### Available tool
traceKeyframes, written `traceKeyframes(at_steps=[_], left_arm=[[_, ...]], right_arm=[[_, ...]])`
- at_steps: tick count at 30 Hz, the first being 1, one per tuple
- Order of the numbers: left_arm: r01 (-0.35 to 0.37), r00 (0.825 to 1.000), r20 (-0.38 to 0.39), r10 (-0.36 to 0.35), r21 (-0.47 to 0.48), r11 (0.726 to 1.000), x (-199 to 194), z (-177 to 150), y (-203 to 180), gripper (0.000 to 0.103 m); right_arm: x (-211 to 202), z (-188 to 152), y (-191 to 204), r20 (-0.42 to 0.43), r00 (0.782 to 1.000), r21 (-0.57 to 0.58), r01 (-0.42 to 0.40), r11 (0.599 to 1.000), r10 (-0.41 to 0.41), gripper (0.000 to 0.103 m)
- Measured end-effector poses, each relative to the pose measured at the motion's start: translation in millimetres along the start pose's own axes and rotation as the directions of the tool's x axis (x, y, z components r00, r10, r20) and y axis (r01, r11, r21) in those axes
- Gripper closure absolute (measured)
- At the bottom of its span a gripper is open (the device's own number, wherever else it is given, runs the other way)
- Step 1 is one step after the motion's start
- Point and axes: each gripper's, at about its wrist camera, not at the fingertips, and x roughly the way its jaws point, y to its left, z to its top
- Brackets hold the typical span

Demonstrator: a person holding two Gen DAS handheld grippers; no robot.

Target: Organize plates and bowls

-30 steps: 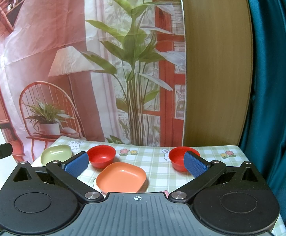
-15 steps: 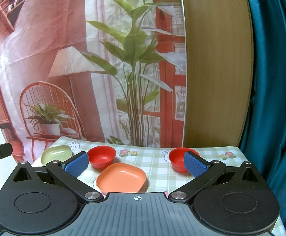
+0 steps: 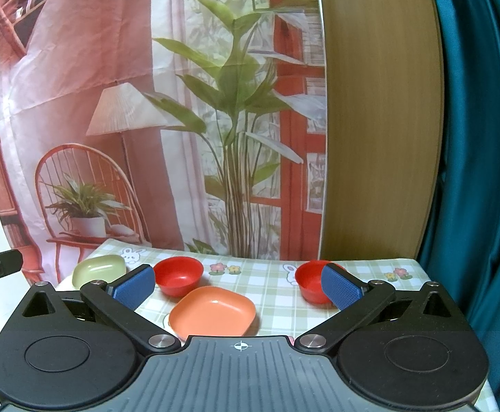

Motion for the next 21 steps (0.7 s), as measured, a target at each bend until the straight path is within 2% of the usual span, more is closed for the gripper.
traceKeyframes(at_steps=[12,21], left_arm=[[-0.002,1.000,-0.022,0.002,-0.026,1.000,7.0,-2.9,5.3,0.006],[-0.088,0.995,-0.039,0.091,0.058,0.994,32.3,-12.8,21.6,0.006]], right_arm=[[1.8,4.8,-0.5,-0.009,1.000,0.005,-0.003,1.000,0.003,0.000],[27.9,-0.9,-5.0,-0.025,0.999,0.031,-0.024,0.999,0.025,0.000]])
